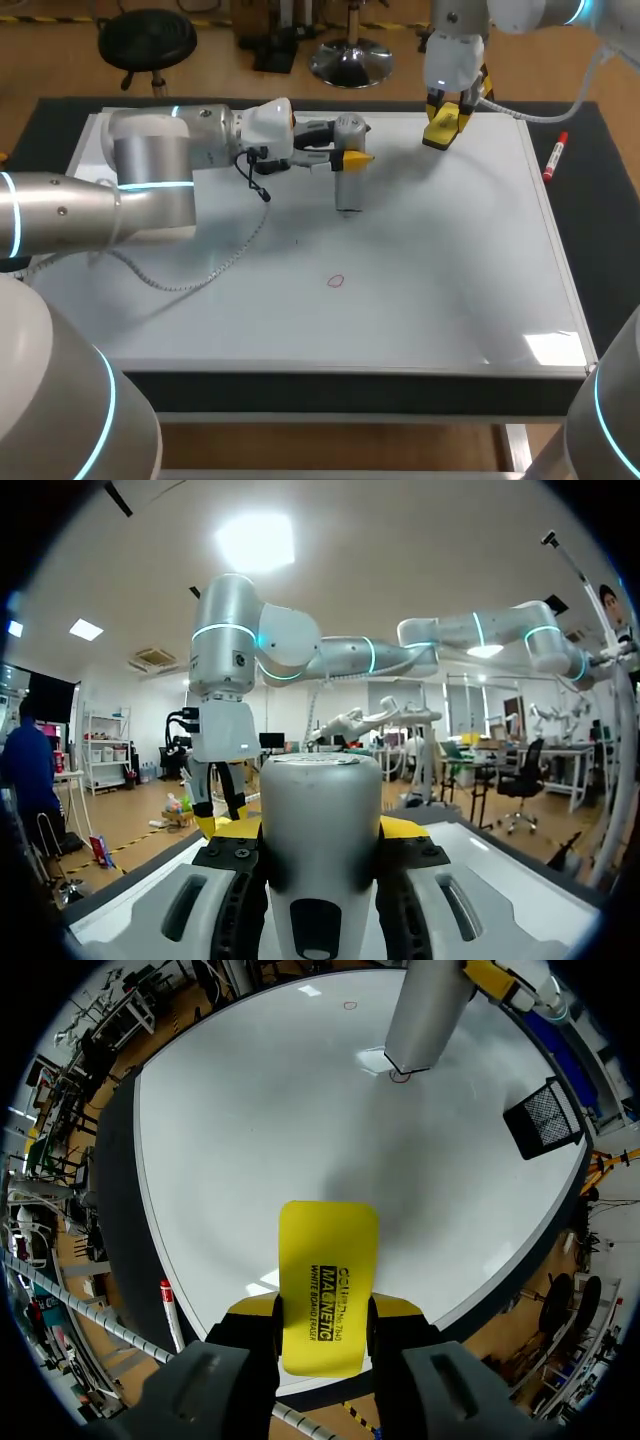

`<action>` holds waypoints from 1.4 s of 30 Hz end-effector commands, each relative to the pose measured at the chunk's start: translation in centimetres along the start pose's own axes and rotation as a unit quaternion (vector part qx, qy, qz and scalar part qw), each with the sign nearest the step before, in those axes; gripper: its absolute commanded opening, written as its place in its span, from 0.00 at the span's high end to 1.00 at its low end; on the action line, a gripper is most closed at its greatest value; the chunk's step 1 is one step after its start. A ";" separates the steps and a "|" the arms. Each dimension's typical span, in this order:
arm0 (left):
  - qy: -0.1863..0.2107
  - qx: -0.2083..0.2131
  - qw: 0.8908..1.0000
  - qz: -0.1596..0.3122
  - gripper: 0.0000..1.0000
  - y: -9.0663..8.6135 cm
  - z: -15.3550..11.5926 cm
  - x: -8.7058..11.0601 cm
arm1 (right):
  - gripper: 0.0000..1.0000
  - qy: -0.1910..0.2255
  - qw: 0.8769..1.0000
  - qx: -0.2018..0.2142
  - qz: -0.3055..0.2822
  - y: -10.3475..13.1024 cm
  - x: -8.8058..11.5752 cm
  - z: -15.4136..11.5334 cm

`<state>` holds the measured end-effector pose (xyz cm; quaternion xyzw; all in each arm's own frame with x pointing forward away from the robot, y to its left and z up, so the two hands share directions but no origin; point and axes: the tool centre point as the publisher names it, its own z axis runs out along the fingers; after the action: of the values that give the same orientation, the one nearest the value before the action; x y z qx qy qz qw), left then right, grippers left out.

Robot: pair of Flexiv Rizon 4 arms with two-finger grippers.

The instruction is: Pick up the inspection probe, press it on each red-marked spot on the whiteboard one by one, put down the probe, pick up the eraser, and wipe off all the red marks.

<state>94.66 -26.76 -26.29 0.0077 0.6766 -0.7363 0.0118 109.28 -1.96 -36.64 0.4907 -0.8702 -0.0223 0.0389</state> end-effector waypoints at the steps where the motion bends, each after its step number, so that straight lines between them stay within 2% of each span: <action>1: 0.007 0.003 1.000 0.000 1.00 0.6 0.0 -0.3 | 1.00 0.002 1.000 0.000 -0.001 -0.1 0.0 -0.2; 7: 0.013 0.004 1.000 0.001 1.00 1.6 0.1 -0.5 | 1.00 0.002 1.000 0.000 -0.001 -0.1 0.0 -0.2; 16: 0.014 0.007 1.000 0.011 1.00 2.0 0.1 -0.8 | 1.00 0.002 1.000 0.000 -0.001 -0.1 0.0 -0.2; 42: 0.024 0.001 1.000 0.010 1.00 0.8 0.3 -0.8 | 1.00 0.002 1.000 0.000 -0.001 -0.1 0.0 -0.2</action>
<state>95.34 -27.20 -27.32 0.0303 0.6751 -0.7371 0.0081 109.28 -1.96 -36.63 0.4907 -0.8702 -0.0223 0.0389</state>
